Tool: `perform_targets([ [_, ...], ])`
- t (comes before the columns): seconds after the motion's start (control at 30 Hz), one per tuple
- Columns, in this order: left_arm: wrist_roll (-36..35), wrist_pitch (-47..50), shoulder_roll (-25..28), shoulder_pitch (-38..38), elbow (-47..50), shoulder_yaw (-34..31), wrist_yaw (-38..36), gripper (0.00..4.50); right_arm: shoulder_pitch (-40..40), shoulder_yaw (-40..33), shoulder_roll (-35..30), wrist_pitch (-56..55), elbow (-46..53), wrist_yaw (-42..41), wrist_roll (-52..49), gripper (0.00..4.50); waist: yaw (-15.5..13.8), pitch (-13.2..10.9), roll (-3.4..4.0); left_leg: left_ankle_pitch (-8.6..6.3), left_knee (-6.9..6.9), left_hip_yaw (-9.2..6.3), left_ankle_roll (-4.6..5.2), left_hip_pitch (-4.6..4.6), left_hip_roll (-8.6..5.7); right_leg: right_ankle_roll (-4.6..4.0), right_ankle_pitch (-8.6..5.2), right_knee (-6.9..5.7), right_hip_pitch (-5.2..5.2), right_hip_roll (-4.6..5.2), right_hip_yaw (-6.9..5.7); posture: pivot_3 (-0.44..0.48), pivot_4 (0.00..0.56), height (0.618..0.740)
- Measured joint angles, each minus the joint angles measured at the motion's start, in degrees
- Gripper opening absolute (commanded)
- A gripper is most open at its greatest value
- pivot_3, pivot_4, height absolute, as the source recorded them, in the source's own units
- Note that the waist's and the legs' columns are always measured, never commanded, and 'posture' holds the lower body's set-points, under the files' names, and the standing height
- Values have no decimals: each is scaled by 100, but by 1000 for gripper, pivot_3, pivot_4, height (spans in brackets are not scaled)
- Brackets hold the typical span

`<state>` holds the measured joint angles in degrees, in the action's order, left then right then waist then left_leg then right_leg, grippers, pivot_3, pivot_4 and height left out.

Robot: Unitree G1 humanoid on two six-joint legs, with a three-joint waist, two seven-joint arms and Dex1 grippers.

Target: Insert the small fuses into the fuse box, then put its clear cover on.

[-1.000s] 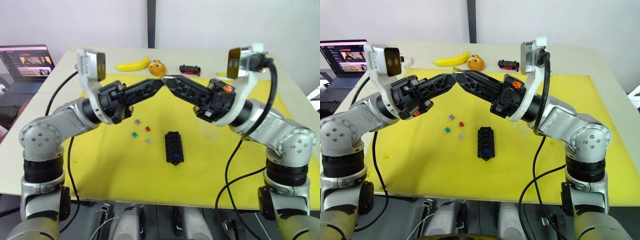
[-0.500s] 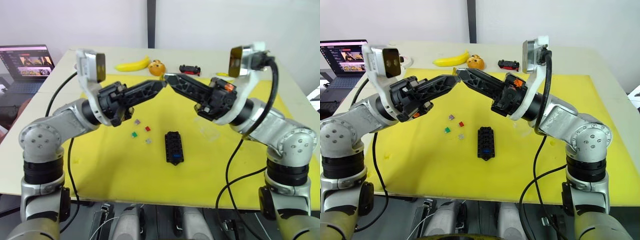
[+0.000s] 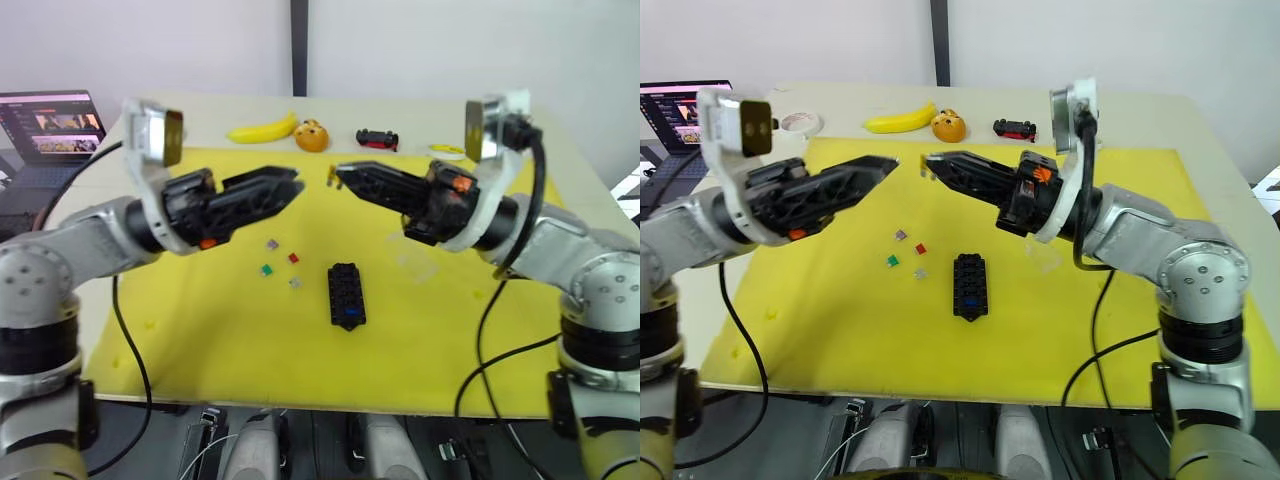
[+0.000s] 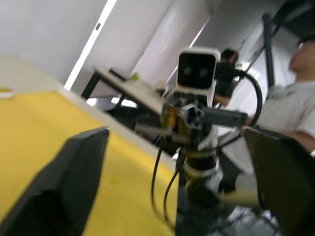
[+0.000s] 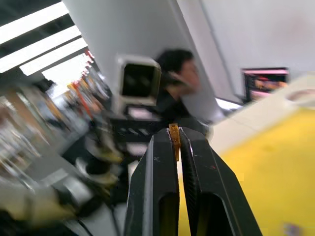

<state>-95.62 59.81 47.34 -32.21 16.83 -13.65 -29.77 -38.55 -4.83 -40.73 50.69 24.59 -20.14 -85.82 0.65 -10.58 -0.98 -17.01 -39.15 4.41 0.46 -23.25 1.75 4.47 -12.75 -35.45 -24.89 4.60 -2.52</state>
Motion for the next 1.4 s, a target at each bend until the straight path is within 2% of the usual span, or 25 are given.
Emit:
perform_targets([
  [0.13,1325,93,980,658,268,207,-1364,4435,200,415,-356,-280,13,-1423,1381,0,0,0,1,1,1,5,-2,-2,-2,-8,-5,-1,-8,-6,-1,0,150,737],
  [0.23,2578,-427,1544,976,483,573,-2467,4435,290,774,-470,-862,-193,-2537,2442,0,-19,-1,2,1,1,10,-3,-6,-3,-23,-13,4,-11,-5,0,0,150,737],
  [0.33,3580,-1179,1672,1169,510,786,-3232,4435,446,979,-484,-1443,-609,-3350,3285,0,-36,-1,2,1,1,12,-2,-12,-1,-23,-13,13,-11,-2,0,0,150,737],
  [0.43,4272,-1855,1606,1391,549,830,-3605,4435,789,1178,-472,-1977,-973,-3990,3969,0,-35,-2,3,-1,1,12,0,-15,1,-19,-11,15,-16,0,1,0,150,737],
  [0.57,4641,-2272,1321,1620,695,830,-3788,4435,1068,1374,-296,-2526,-1311,-4497,4604,0,-17,-2,3,0,-1,11,-1,-17,3,-3,-2,5,-22,-1,2,0,150,737],
  [0.87,5359,-2975,1220,1897,855,1008,-4402,4435,1239,1556,144,-3382,-2050,-5070,5526,0,-12,-2,3,2,-2,13,-5,-12,1,-1,0,-9,-25,-5,3,0,150,737],
  [1.23,5931,-3102,348,1560,786,1634,-4034,4435,1312,1605,368,-3706,-2284,-5477,5866,0,-21,-1,2,3,-8,10,-6,-6,-3,1,1,-34,-21,-4,3,0,150,737],
  [1.4,6128,-3089,110,1470,754,1903,-3875,4435,1338,1608,403,-3876,-2525,-5579,6030,0,-17,-1,2,5,-9,9,-9,-3,-3,1,0,-44,-22,-4,3,0,150,737],
])
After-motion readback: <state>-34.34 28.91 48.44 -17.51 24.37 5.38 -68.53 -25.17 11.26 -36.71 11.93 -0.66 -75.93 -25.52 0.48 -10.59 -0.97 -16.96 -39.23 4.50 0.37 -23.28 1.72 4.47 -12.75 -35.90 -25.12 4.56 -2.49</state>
